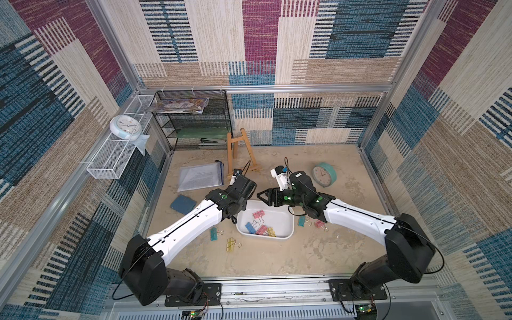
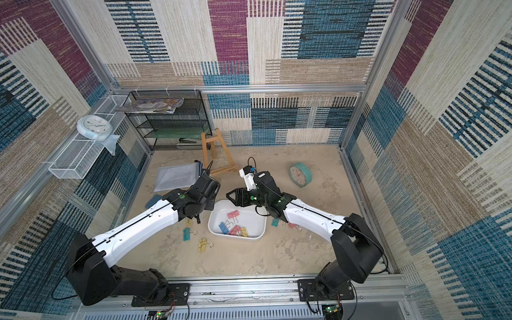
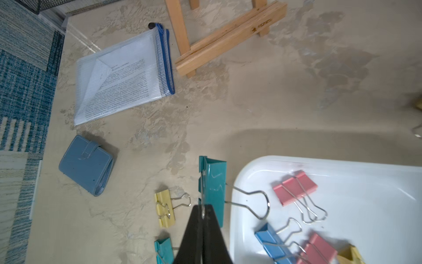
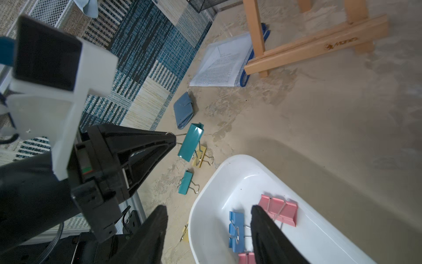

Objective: Take out the binder clips from the storage box
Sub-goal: Place the binder clip at the center of the board.

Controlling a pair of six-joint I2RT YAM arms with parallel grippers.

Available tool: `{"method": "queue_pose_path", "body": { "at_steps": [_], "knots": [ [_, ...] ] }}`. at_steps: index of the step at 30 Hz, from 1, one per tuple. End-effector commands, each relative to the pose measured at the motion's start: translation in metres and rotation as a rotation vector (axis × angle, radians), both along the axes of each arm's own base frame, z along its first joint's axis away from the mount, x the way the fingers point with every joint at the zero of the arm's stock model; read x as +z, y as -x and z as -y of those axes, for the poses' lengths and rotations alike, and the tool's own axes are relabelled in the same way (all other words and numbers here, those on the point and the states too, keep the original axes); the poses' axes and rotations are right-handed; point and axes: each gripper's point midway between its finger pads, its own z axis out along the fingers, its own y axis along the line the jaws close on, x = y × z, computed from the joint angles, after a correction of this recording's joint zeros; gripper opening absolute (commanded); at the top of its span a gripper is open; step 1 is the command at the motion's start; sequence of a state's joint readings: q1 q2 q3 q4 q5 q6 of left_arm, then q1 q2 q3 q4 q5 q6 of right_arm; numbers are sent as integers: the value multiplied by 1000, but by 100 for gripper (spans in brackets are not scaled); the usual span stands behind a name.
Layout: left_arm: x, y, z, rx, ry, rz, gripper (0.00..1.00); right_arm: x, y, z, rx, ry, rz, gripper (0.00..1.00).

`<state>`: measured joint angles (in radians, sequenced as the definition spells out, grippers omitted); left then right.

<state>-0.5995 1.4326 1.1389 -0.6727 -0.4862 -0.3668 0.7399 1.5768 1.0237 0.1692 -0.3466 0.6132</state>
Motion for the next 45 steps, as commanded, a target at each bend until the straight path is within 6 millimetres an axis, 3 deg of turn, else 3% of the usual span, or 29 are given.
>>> {"method": "queue_pose_path", "body": {
  "at_steps": [1, 5, 11, 18, 30, 33, 40, 45],
  "knots": [
    [-6, -16, -18, -7, -116, -26, 0, -7, -5, -14, 34, 0, -33, 62],
    [-14, -36, -29, -14, -209, -72, 0, -14, -13, -23, 30, -22, -62, 62],
    [-46, -51, -46, 27, -244, -180, 0, -28, -14, -33, 61, -21, -112, 62],
    [-82, -54, -58, 62, -204, -280, 0, -41, -11, -31, 34, -77, -161, 62],
    [-114, -51, -66, 95, -187, -364, 0, -49, -11, -30, 31, -61, -180, 62],
    [-114, -45, -65, 106, -165, -383, 0, -49, -10, -29, 28, -61, -178, 62],
    [-91, -37, -69, 129, -143, -331, 28, -42, -12, -19, -1, -44, -146, 62],
    [-74, -31, -65, 111, -104, -307, 32, -36, -13, -12, -16, -36, -119, 62]
  ]
}}
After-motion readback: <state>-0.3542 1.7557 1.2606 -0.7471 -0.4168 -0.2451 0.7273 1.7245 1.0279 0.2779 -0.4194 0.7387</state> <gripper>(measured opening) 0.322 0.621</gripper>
